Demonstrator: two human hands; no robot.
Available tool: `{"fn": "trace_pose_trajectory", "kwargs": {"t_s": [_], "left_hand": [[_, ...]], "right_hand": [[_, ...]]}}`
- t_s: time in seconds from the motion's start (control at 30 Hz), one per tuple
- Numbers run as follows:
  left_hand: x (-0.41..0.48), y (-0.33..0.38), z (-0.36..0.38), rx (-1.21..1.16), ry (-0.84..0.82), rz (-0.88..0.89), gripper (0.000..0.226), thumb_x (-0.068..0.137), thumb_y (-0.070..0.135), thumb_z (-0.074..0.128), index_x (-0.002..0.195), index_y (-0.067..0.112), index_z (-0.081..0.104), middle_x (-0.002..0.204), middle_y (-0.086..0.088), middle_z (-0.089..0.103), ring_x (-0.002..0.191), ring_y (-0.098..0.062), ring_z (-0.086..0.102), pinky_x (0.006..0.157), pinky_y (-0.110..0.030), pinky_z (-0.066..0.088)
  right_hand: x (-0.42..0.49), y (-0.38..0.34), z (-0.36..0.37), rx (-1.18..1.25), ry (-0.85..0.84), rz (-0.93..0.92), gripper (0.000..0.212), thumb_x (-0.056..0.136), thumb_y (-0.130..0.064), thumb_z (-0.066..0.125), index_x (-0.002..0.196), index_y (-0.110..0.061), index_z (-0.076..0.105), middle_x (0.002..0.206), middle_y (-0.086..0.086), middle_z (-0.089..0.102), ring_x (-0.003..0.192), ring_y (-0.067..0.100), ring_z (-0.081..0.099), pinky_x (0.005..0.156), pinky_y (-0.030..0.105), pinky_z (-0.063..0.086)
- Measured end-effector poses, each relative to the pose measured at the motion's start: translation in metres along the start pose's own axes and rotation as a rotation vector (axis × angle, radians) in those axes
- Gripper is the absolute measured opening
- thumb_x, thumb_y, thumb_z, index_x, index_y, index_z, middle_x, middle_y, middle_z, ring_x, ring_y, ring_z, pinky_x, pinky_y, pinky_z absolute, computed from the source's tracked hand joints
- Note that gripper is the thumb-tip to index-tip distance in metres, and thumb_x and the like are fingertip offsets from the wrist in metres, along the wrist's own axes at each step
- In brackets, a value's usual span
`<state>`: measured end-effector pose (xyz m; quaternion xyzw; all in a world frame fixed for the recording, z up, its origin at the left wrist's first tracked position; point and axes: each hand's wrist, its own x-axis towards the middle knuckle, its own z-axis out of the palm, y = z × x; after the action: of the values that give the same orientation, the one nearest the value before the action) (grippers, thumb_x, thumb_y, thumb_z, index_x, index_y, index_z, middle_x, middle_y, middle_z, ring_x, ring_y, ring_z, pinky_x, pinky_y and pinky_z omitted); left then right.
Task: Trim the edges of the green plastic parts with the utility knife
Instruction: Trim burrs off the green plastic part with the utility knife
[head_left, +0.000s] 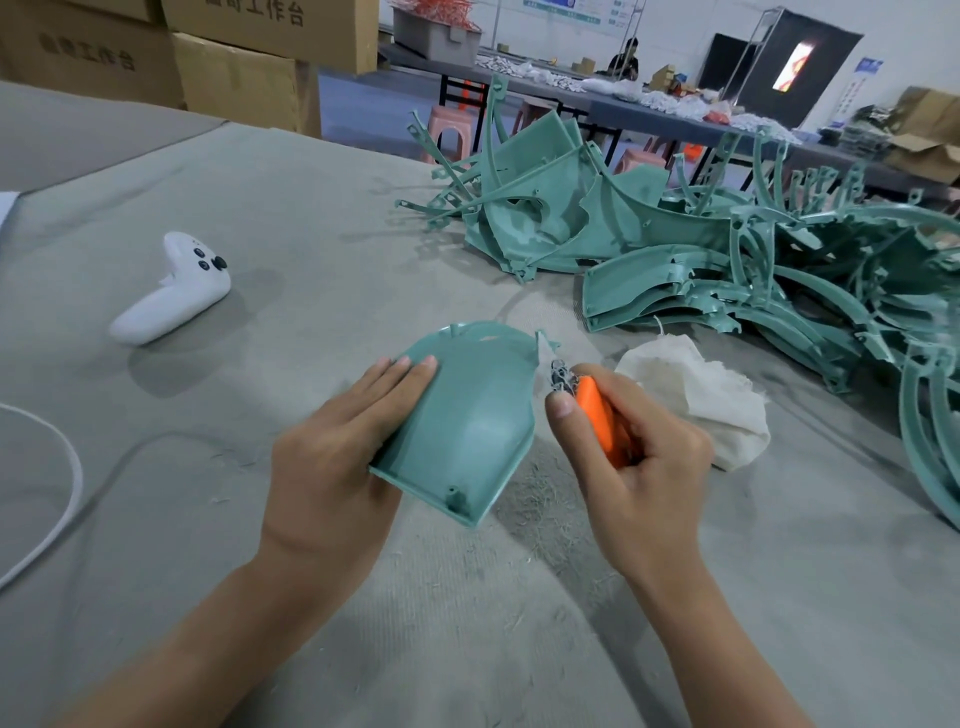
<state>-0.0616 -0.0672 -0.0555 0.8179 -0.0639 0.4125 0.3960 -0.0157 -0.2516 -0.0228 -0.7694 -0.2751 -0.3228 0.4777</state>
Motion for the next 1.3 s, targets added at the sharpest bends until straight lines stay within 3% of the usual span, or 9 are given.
{"fn": "trace_pose_trajectory", "kwargs": {"t_s": [0.17, 0.23, 0.37, 0.5, 0.57, 0.73, 0.87, 1.0, 1.3], "left_hand": [[0.000, 0.003, 0.000, -0.042, 0.007, -0.035, 0.063, 0.067, -0.012, 0.060, 0.126, 0.008, 0.051, 0.126, -0.011, 0.059, 0.120, -0.023, 0.056, 0.107, -0.034, 0.039], [-0.001, 0.003, -0.001, -0.047, 0.008, -0.038, 0.063, 0.067, -0.010, 0.061, 0.126, 0.007, 0.051, 0.126, -0.012, 0.060, 0.120, -0.027, 0.057, 0.107, -0.035, 0.039], [-0.001, 0.002, -0.003, -0.044, 0.002, -0.025, 0.062, 0.068, -0.010, 0.062, 0.127, 0.006, 0.050, 0.126, -0.015, 0.060, 0.122, -0.035, 0.056, 0.105, -0.045, 0.040], [0.001, 0.005, -0.003, 0.023, -0.002, 0.030, 0.062, 0.068, -0.015, 0.061, 0.126, 0.003, 0.049, 0.127, -0.018, 0.057, 0.121, -0.041, 0.053, 0.103, -0.049, 0.040], [0.002, 0.004, -0.004, 0.088, -0.011, 0.069, 0.061, 0.067, -0.016, 0.061, 0.125, 0.000, 0.052, 0.127, -0.020, 0.058, 0.120, -0.043, 0.053, 0.101, -0.050, 0.042], [0.001, 0.001, -0.004, 0.144, -0.018, 0.069, 0.054, 0.074, -0.014, 0.056, 0.126, -0.004, 0.054, 0.128, -0.024, 0.057, 0.122, -0.046, 0.051, 0.101, -0.058, 0.041], [0.002, 0.003, -0.006, 0.141, 0.000, -0.001, 0.052, 0.079, 0.009, 0.040, 0.130, 0.005, 0.050, 0.129, -0.020, 0.058, 0.122, -0.042, 0.052, 0.105, -0.042, 0.037], [0.002, 0.005, -0.007, 0.183, -0.001, -0.005, 0.052, 0.079, 0.012, 0.040, 0.127, 0.004, 0.058, 0.128, -0.020, 0.058, 0.121, -0.044, 0.053, 0.103, -0.042, 0.037], [0.004, 0.001, -0.008, 0.259, 0.011, -0.046, 0.058, 0.067, -0.010, 0.056, 0.123, 0.002, 0.063, 0.125, -0.020, 0.060, 0.117, -0.044, 0.056, 0.099, -0.040, 0.038]], "right_hand": [[-0.001, 0.006, 0.002, -0.060, 0.035, 0.025, 0.013, 0.094, -0.040, 0.061, 0.093, -0.027, 0.065, 0.064, -0.017, 0.049, 0.056, 0.001, 0.044, 0.055, 0.009, 0.031], [0.001, 0.008, 0.001, -0.089, 0.067, 0.059, 0.017, 0.095, -0.040, 0.059, 0.083, -0.029, 0.058, 0.057, -0.008, 0.037, 0.052, 0.002, 0.038, 0.052, 0.010, 0.027], [0.005, 0.011, -0.004, -0.056, 0.117, 0.126, 0.032, 0.098, -0.042, 0.054, 0.071, -0.028, 0.045, 0.061, -0.004, 0.037, 0.050, 0.005, 0.035, 0.049, 0.013, 0.025], [0.004, 0.007, -0.002, 0.142, 0.059, 0.236, 0.048, 0.093, -0.059, 0.052, 0.079, -0.014, 0.056, 0.062, 0.011, 0.040, 0.053, 0.033, 0.038, 0.044, 0.044, 0.032], [0.004, 0.003, -0.002, 0.237, -0.011, 0.263, 0.048, 0.092, -0.061, 0.051, 0.084, -0.014, 0.059, 0.062, 0.012, 0.042, 0.051, 0.032, 0.038, 0.043, 0.040, 0.032], [0.003, -0.001, -0.003, 0.403, -0.158, 0.286, 0.022, 0.086, -0.045, 0.062, 0.106, -0.039, 0.071, 0.057, -0.006, 0.040, 0.049, 0.011, 0.037, 0.049, 0.023, 0.036], [-0.003, 0.001, 0.000, 0.271, -0.232, 0.204, 0.058, 0.084, -0.013, 0.066, 0.133, -0.044, 0.057, 0.052, -0.008, 0.032, 0.048, 0.007, 0.029, 0.052, 0.017, 0.033], [-0.005, 0.001, 0.000, 0.185, -0.261, 0.110, 0.075, 0.083, -0.007, 0.064, 0.137, -0.056, 0.046, 0.055, 0.004, 0.033, 0.049, 0.010, 0.027, 0.050, 0.016, 0.030], [-0.009, 0.002, 0.001, 0.130, -0.330, -0.045, 0.079, 0.077, 0.005, 0.066, 0.143, -0.034, 0.049, 0.057, -0.001, 0.029, 0.051, 0.009, 0.024, 0.050, 0.012, 0.025]]}}
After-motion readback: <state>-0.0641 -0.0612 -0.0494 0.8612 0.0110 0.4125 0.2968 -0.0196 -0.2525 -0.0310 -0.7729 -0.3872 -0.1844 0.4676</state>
